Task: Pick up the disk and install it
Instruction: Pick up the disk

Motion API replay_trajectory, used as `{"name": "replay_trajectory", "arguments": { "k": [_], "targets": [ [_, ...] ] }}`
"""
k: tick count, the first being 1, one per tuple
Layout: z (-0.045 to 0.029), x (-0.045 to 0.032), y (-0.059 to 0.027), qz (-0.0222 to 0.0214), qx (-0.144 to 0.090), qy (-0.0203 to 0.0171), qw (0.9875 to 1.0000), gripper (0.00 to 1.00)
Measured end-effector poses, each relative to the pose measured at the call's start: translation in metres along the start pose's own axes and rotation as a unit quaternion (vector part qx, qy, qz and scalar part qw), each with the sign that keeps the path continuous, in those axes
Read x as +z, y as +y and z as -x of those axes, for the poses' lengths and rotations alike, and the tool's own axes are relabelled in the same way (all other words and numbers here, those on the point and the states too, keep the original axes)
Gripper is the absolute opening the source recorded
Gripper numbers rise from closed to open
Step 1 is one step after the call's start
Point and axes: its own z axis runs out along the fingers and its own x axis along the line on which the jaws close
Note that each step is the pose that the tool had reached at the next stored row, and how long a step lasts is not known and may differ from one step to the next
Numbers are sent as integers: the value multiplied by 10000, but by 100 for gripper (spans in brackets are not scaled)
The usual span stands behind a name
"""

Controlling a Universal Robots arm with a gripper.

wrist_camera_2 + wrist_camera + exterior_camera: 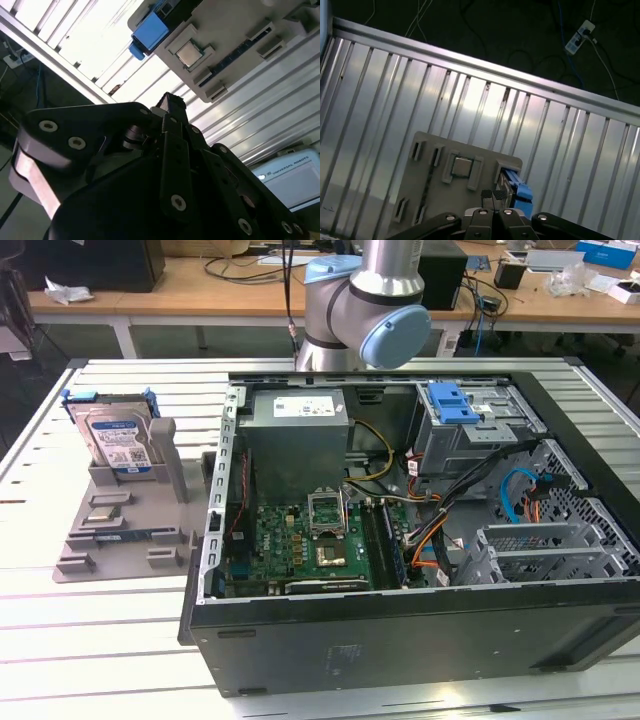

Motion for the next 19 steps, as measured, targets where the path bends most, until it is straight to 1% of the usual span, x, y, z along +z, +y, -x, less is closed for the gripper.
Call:
{"name": "replay_trajectory", "arguments": {
  "k": [3,5,10,11,12,13,14,16,18,19],
  "targets": [
    [0,0,0,6,179,-4,9998,11],
    [0,0,0,10,323,-9,9995,11],
    [0,1,0,19,609,-16,9981,11],
    [0,1,0,23,708,-16,9975,11],
    [-1,1,-1,35,972,-6,9953,11],
    [-1,1,0,41,1099,-2,9939,11],
    [0,2,0,47,1274,-9,9918,11],
    [0,4,2,-129,1287,16,9916,11],
    [1,4,3,-261,1292,36,9913,11],
    [0,4,3,-264,1292,37,9913,11]
  ]
}}
